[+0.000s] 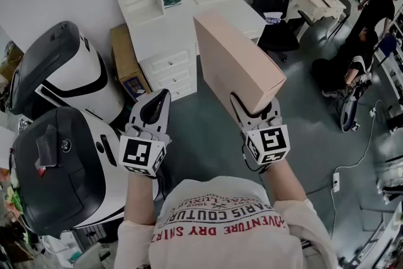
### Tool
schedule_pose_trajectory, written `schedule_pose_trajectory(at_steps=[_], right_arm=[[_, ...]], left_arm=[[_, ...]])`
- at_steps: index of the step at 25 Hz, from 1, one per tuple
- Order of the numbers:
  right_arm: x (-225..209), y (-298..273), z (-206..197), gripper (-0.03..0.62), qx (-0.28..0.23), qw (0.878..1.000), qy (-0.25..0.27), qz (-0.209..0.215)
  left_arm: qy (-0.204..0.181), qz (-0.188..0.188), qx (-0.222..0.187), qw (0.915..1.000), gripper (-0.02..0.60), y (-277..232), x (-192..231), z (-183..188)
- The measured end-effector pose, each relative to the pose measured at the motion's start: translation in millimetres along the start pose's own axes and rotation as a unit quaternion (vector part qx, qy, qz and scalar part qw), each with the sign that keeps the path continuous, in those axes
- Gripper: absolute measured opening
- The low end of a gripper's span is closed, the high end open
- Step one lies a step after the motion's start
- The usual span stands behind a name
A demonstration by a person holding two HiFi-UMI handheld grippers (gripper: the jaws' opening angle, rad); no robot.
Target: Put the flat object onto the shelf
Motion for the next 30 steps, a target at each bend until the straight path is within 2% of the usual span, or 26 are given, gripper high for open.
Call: schedule_pose_trajectory(at_steps=[11,18,24,30], right_arm=[[18,-13,-2,0.281,0.011,1.0,-0.012,-0.017],[21,-23,-16,0.282,0.024,0.999,-0.03,-0.033],[-5,-57,-30,0.281,0.026,0.998,-0.049,-0.021],[-54,-127,-41,0.282,0.008,0.999,-0.045,0.023]], left_arm=[[0.004,-0.003,-0.001,1.0,0.011,8,28,-10],[0.016,-0.005,0.012,0.9998,0.011,11,48,-32],[0.013,0.002,0.029,0.9995,0.011,-12,60,-52],[-0.001,0.051,0.031,0.9982,0.011,-71,75,-58]])
Point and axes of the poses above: the fingertips, and each gripper's own axes: y backward along the fingers, x to its left, z out of its top, the point moved 4 cm from there along y, backward along the fingers, and after that the axes turned 2 degrees about -x, right-handed, at the moved point
